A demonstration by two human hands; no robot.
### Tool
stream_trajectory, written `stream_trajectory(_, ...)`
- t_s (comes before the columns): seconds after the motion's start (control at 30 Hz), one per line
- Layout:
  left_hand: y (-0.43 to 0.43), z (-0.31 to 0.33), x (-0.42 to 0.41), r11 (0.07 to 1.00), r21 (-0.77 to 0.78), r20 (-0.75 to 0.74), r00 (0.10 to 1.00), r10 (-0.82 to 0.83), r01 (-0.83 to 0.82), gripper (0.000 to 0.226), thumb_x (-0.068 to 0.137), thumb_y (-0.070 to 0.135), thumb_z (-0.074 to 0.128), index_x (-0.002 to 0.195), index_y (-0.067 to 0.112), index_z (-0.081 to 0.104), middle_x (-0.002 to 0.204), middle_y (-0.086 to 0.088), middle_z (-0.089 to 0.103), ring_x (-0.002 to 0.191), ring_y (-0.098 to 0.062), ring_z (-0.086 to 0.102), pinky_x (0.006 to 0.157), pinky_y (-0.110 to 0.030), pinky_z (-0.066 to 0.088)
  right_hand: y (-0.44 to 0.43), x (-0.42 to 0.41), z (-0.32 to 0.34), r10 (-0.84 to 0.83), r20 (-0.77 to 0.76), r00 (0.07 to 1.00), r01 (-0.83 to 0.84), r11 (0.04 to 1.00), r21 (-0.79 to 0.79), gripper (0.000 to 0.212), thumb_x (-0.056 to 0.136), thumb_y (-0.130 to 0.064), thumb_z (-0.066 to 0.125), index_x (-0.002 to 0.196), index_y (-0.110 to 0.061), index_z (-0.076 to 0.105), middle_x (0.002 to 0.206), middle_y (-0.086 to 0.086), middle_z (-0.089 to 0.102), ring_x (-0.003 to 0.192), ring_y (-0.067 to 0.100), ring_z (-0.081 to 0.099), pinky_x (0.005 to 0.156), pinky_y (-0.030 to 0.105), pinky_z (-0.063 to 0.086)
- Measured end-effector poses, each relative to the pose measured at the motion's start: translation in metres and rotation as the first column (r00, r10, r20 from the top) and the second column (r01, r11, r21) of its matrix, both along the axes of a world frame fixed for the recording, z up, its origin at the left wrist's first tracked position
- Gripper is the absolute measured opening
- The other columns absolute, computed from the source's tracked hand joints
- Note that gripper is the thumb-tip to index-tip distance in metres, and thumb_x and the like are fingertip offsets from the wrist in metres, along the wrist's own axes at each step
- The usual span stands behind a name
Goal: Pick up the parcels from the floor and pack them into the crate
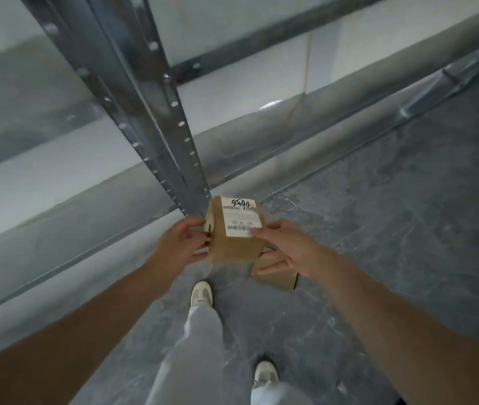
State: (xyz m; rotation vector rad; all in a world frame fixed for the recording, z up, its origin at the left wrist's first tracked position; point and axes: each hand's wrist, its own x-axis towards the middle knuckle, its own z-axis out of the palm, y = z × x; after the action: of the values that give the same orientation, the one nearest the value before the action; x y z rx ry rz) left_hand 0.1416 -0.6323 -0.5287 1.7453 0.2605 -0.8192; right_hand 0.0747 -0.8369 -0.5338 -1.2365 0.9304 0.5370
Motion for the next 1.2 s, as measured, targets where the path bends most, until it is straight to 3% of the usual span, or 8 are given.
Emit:
stream_trajectory(0.2, 0.09, 0.114, -0.073, 0.95, -0.104, 0.127, 0.944, 0.305, -0.293, 0.022, 0.094, 0.007, 0.057, 0.113, 0.01, 0.067, 0.112, -0.011, 0.071, 0.101, -0.022, 0.07, 0.087, -0.038, 0.058, 0.076, -0.026, 0.119, 0.235, 0.258, 0.937, -0.215, 0.971, -0.104, 0.039, 0.08, -0.016, 0.079, 0.111, -0.01, 0.056, 0.111, 0.006, 0.066, 0.098, 0.02, 0.066, 0.06, 0.046, 0.061)
stream_trajectory(0.37, 0.19, 0.157, -0.125, 0.828, -0.219, 0.173, 0.814, 0.554, -0.517, 0.023, 0.093, 0.012, 0.061, 0.116, 0.007, 0.065, 0.112, -0.013, 0.069, 0.098, -0.019, 0.068, 0.079, -0.031, 0.059, 0.177, -0.02, 0.186, 0.509, 0.339, 0.791, -0.448, 0.86, -0.246, 0.036, 0.08, -0.008, 0.077, 0.11, -0.008, 0.056, 0.113, 0.006, 0.067, 0.102, 0.02, 0.066, 0.059, 0.044, 0.061)
stream_trajectory(0.57, 0.335, 0.199, -0.212, 0.63, -0.26, 0.305, 0.557, 0.773, -0.732, 0.042, 0.08, 0.004, 0.076, 0.119, 0.004, 0.06, 0.106, -0.005, 0.069, 0.078, 0.0, 0.07, 0.069, -0.016, 0.053, 0.368, -0.018, 0.242, 0.775, 0.367, 0.514, -0.717, 0.623, -0.311, 0.021, 0.086, -0.006, 0.07, 0.099, -0.011, 0.054, 0.118, 0.015, 0.064, 0.101, 0.024, 0.063, 0.076, 0.064, 0.055)
stream_trajectory(0.67, 0.421, 0.2, -0.261, 0.474, -0.253, 0.28, 0.405, 0.87, -0.843, 0.046, 0.078, 0.005, 0.078, 0.12, 0.007, 0.059, 0.108, -0.001, 0.068, 0.08, 0.002, 0.07, 0.066, -0.014, 0.053, 0.484, -0.033, 0.245, 0.863, 0.352, 0.362, -0.828, 0.471, -0.304, 0.019, 0.089, -0.008, 0.066, 0.104, -0.004, 0.055, 0.118, 0.018, 0.064, 0.102, 0.025, 0.062, 0.078, 0.063, 0.055)
stream_trajectory(0.77, 0.505, 0.19, -0.314, 0.308, -0.215, 0.238, 0.256, 0.937, -0.927, 0.043, 0.077, 0.013, 0.081, 0.115, 0.016, 0.062, 0.109, 0.002, 0.07, 0.091, -0.006, 0.07, 0.074, -0.02, 0.057, 0.599, -0.07, 0.229, 0.929, 0.299, 0.218, -0.894, 0.313, -0.32, 0.022, 0.092, -0.014, 0.064, 0.109, -0.002, 0.055, 0.114, 0.016, 0.066, 0.101, 0.025, 0.064, 0.068, 0.05, 0.059)
stream_trajectory(0.9, 0.604, 0.172, -0.378, 0.126, -0.143, 0.237, 0.09, 0.967, -0.982, 0.039, 0.076, 0.015, 0.081, 0.109, 0.018, 0.06, 0.108, 0.003, 0.069, 0.092, -0.007, 0.07, 0.071, -0.018, 0.056, 0.737, -0.131, 0.202, 0.956, 0.27, 0.111, -0.928, 0.197, -0.316, 0.017, 0.092, -0.016, 0.064, 0.102, -0.008, 0.053, 0.106, 0.013, 0.066, 0.088, 0.018, 0.065, 0.068, 0.046, 0.059)
stream_trajectory(1.03, 0.681, 0.162, -0.414, 0.049, -0.11, 0.221, 0.023, 0.975, -0.993, 0.038, 0.076, 0.013, 0.081, 0.108, 0.016, 0.06, 0.11, 0.001, 0.069, 0.093, -0.008, 0.07, 0.075, -0.021, 0.057, 0.831, -0.166, 0.191, 0.968, 0.246, 0.053, -0.953, 0.123, -0.276, 0.017, 0.094, -0.016, 0.062, 0.103, -0.006, 0.05, 0.094, 0.006, 0.067, 0.085, 0.017, 0.066, 0.074, 0.047, 0.06)
stream_trajectory(1.2, 0.763, 0.145, -0.401, 0.068, -0.089, 0.193, 0.05, 0.98, -0.994, 0.038, 0.076, 0.016, 0.081, 0.109, 0.019, 0.062, 0.108, 0.004, 0.069, 0.096, -0.007, 0.068, 0.078, -0.022, 0.058, 0.907, -0.152, 0.165, 0.976, 0.209, 0.065, -0.956, 0.121, -0.267, 0.016, 0.094, -0.017, 0.062, 0.099, -0.008, 0.05, 0.099, 0.01, 0.068, 0.091, 0.02, 0.066, 0.08, 0.055, 0.058)
